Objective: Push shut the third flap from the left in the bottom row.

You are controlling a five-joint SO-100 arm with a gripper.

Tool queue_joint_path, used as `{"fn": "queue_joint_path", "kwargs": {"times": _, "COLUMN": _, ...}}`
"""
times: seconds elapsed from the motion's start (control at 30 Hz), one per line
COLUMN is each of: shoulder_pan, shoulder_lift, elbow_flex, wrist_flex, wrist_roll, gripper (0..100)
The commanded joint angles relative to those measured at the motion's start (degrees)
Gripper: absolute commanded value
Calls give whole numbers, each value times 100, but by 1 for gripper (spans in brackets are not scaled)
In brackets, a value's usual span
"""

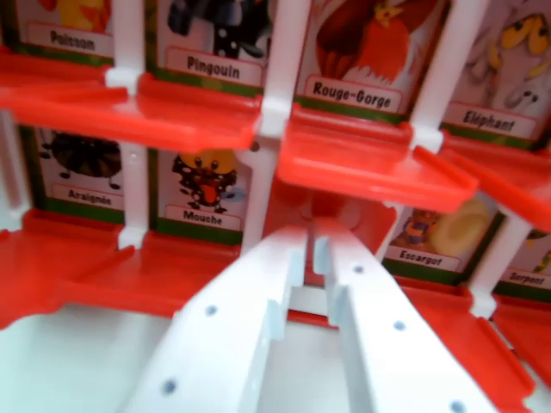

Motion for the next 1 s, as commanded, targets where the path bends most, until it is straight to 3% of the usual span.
{"fn": "queue_joint_path", "kwargs": {"times": 0.0, "shoulder_pan": 123, "shoulder_lift": 1107, "elbow_flex": 35, "wrist_flex": 141, "wrist_roll": -35, "gripper": 0}}
{"fn": "queue_joint_path", "kwargs": {"times": 0.3, "shoulder_pan": 141, "shoulder_lift": 1705, "elbow_flex": 562, "wrist_flex": 193, "wrist_roll": -35, "gripper": 0}}
{"fn": "queue_joint_path", "kwargs": {"times": 0.43, "shoulder_pan": 35, "shoulder_lift": 2830, "elbow_flex": 1081, "wrist_flex": 624, "wrist_roll": 53, "gripper": 0}}
{"fn": "queue_joint_path", "kwargs": {"times": 0.63, "shoulder_pan": -132, "shoulder_lift": 5933, "elbow_flex": 2206, "wrist_flex": 2382, "wrist_roll": 211, "gripper": 0}}
{"fn": "queue_joint_path", "kwargs": {"times": 0.8, "shoulder_pan": -141, "shoulder_lift": 8420, "elbow_flex": 2496, "wrist_flex": 4500, "wrist_roll": 369, "gripper": 0}}
{"fn": "queue_joint_path", "kwargs": {"times": 0.97, "shoulder_pan": 53, "shoulder_lift": 10090, "elbow_flex": 2663, "wrist_flex": 6003, "wrist_roll": 308, "gripper": 0}}
